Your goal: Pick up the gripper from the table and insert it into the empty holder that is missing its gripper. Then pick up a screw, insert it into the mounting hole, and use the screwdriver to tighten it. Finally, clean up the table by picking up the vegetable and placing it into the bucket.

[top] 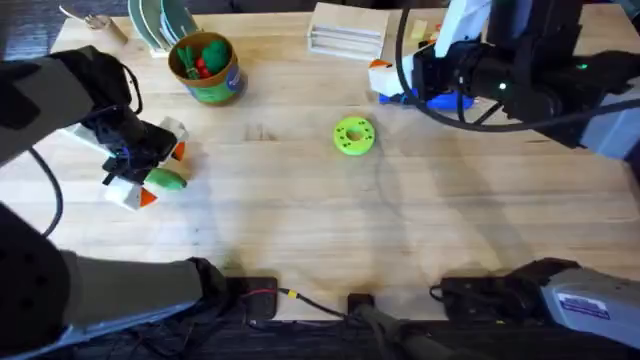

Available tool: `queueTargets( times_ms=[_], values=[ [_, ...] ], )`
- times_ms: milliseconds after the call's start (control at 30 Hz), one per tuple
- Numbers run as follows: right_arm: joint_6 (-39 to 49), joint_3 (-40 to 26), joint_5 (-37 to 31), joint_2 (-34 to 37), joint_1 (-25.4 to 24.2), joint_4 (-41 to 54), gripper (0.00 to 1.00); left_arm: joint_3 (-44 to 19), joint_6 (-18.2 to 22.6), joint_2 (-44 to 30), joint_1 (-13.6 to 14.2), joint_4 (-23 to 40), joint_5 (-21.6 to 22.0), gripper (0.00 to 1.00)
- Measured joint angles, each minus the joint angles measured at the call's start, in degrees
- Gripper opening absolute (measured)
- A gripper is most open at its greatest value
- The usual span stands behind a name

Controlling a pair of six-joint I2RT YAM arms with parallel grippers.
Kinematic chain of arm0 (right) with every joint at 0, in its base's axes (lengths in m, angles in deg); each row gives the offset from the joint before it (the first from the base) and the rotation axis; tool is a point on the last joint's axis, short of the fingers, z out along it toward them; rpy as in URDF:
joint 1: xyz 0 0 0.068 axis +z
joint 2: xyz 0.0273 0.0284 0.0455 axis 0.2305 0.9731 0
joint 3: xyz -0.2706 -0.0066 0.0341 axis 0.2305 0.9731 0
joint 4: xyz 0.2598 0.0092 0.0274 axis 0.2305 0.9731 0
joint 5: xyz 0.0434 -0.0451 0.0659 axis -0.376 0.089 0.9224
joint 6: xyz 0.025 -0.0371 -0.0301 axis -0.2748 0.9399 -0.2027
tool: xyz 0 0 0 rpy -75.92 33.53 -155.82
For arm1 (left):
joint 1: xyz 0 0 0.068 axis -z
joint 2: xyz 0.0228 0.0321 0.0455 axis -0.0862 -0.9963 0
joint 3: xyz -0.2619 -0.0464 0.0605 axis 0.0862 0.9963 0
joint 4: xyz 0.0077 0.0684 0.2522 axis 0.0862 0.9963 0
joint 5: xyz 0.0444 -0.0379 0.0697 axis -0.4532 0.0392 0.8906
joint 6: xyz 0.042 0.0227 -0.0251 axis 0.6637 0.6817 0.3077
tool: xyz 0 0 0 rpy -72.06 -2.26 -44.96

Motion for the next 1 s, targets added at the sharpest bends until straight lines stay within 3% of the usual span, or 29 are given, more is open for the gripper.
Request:
queueTargets(
  times_ms=[233, 400, 633, 967, 1000],
  values=[
    [0.0, 0.0, 0.0, 0.0, 0.0, 0.0, 0.991, 0.2, 1.0, 5.2, -2.7, 0.2, -0.8, 0.988],
    [0.0, 0.0, 0.0, 0.0, 0.0, 0.0, 0.991, 1.8, 1.2, 5.4, -5.1, -5.0, -4.5, 0.990],
    [0.0, 0.0, 0.0, 0.0, 0.0, 0.0, 0.991, 6.0, 1.2, 5.4, -5.6, -8.8, -6.5, 0.991],
    [0.0, 0.0, 0.0, 0.0, 0.0, 0.0, 0.991, 6.3, 1.2, 5.4, -8.7, -12.1, -7.7, 0.998],
    [0.0, 0.0, 0.0, 0.0, 0.0, 0.0, 0.991, 6.4, 1.2, 5.4, -8.7, -12.2, -8.3, 0.960]
  ],
)
